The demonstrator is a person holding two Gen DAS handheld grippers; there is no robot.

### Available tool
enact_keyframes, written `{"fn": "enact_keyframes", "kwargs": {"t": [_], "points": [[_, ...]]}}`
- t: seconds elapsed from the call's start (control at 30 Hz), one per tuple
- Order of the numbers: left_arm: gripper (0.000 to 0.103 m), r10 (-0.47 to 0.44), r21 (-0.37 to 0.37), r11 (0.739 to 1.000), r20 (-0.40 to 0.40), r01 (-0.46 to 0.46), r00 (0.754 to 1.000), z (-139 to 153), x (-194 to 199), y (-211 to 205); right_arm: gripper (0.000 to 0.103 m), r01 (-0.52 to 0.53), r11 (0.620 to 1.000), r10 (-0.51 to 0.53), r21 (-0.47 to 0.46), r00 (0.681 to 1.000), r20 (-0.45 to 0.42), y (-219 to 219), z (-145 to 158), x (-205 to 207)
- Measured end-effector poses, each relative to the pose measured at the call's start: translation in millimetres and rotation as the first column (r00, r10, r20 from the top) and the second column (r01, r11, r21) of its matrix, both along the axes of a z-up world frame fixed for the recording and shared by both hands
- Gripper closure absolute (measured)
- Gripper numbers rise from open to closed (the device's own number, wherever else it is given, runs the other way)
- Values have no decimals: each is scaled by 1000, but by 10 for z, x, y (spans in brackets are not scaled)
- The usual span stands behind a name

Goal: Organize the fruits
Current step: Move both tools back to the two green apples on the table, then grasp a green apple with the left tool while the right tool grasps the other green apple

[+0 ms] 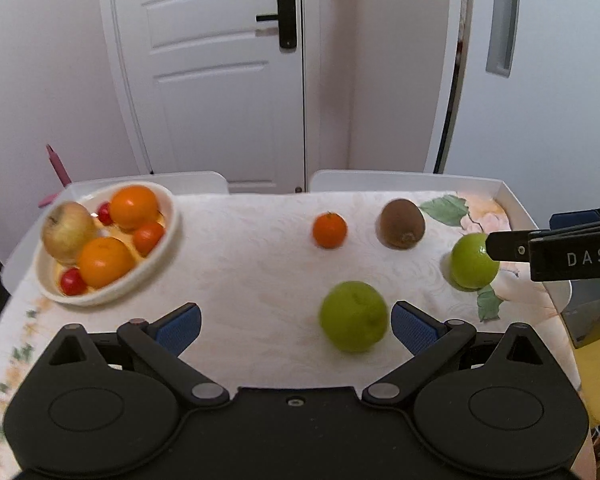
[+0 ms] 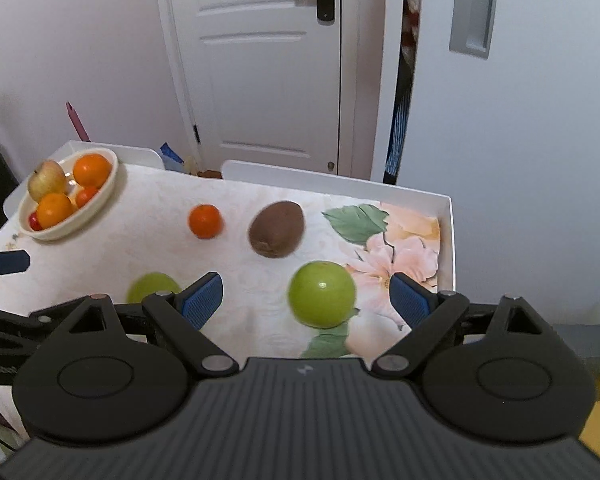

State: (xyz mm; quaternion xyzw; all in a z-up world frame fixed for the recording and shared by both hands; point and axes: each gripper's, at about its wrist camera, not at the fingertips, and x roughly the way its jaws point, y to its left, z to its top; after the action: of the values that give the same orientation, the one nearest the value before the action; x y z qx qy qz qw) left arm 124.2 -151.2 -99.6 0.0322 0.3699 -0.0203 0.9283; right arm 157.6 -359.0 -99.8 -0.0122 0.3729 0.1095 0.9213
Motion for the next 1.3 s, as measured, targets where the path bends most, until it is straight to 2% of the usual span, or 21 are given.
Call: {"fn": "enact_keyframes", "kwargs": {"t": [0.17,0.27,0.53,0.6,0.63,0.83,0.9,1.0,1.23,1.3], "points": [[1,-13,35,999,-12,13,1000,-200,113,-258,0,-23,999,24,27,999,-29,-153,-198,141],[5,-2,26,1000,-29,3,1000,-312,202,-321,0,-48,998,49,29,997,-53,-193,-304,217],[28,25,18,1000,-72,-24,997,-495,368,-409,1,-83,995,86,45,993,-75,-197,-463,355],[42,23,12,1000,-80,-22,997,-511,400,-423,1,-87,995,91,49,993,-79,-186,-492,381],[44,30,18,999,-84,-29,996,-519,420,-433,1,-90,995,94,48,992,-79,-178,-503,389],[44,20,16,1000,-81,-19,996,-523,451,-423,5,-90,995,93,41,993,-77,-123,-544,443],[44,18,11,1000,-84,-17,996,-521,452,-413,14,-91,995,94,39,992,-81,-105,-552,464],[44,6,4,1000,-88,-6,996,-518,453,-393,19,-95,995,98,35,991,-88,-74,-565,485],[44,-5,-9,1000,-95,4,995,-518,450,-324,21,-82,997,81,-5,993,-90,-7,-589,519],[44,-2,-9,1000,-96,1,995,-515,445,-299,32,-88,996,85,-23,992,-93,18,-601,521]]}}
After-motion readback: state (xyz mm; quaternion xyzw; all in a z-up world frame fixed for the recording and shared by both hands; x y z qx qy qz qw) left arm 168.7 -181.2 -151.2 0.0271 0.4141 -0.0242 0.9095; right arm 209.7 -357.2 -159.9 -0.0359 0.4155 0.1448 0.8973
